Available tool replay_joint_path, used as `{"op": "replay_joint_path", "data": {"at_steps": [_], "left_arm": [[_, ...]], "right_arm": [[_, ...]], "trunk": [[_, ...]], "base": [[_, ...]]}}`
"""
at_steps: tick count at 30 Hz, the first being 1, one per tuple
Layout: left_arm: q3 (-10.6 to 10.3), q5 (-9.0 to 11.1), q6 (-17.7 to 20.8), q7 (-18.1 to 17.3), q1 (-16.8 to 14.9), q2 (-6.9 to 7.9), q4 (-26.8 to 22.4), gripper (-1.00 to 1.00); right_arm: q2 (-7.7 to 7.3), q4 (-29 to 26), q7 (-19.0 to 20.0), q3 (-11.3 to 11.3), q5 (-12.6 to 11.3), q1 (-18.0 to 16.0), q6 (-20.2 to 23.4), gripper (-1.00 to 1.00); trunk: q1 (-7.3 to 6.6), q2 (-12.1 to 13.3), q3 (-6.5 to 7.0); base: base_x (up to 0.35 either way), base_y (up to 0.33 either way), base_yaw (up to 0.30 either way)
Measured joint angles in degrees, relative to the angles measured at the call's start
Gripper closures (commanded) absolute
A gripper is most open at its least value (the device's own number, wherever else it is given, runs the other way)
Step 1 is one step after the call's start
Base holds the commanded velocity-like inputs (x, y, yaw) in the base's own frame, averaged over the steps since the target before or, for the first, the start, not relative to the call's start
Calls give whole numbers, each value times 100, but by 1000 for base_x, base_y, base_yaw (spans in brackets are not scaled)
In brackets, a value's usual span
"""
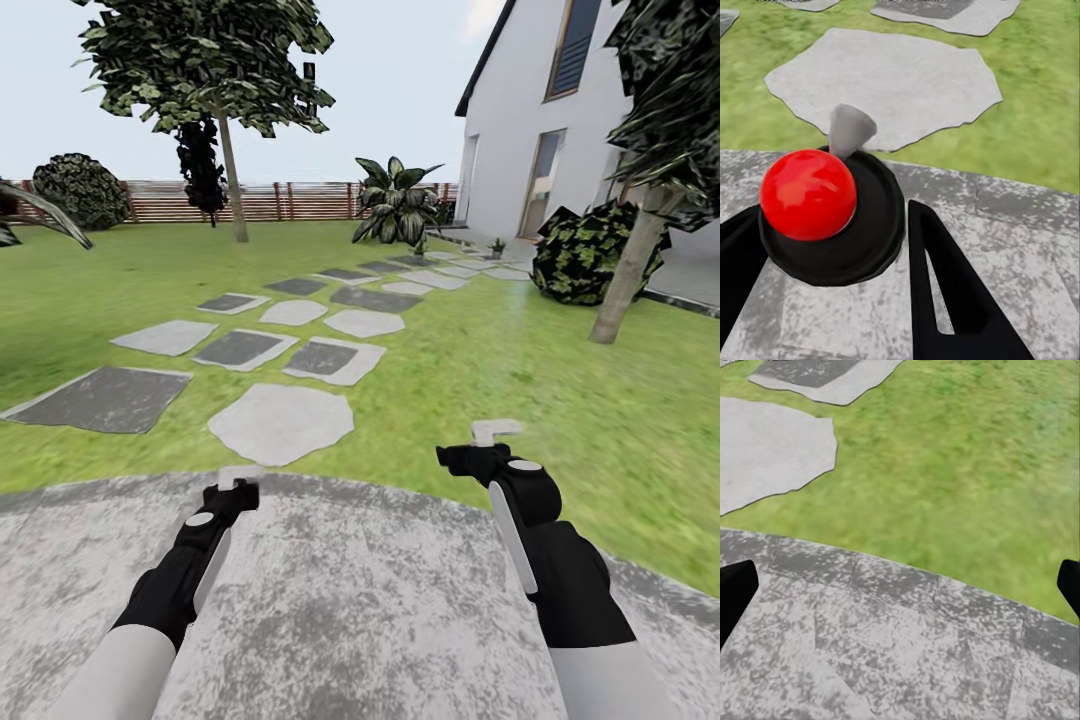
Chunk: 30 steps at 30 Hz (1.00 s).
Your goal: Pick up the pesticide atomizer in the garden and spray insectifuge to fully cover both potted plants in the garden.
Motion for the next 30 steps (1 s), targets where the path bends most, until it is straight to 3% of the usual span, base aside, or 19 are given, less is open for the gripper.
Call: {"op": "replay_joint_path", "data": {"at_steps": [30], "left_arm": [[0, 3, 0, 0, 1, -1, 1, 100]], "right_arm": [[0, 2, 0, 0, 1, 0, 0, -100]], "trunk": [[0, 0, 0]], "base": [[347, 0, 0]]}}
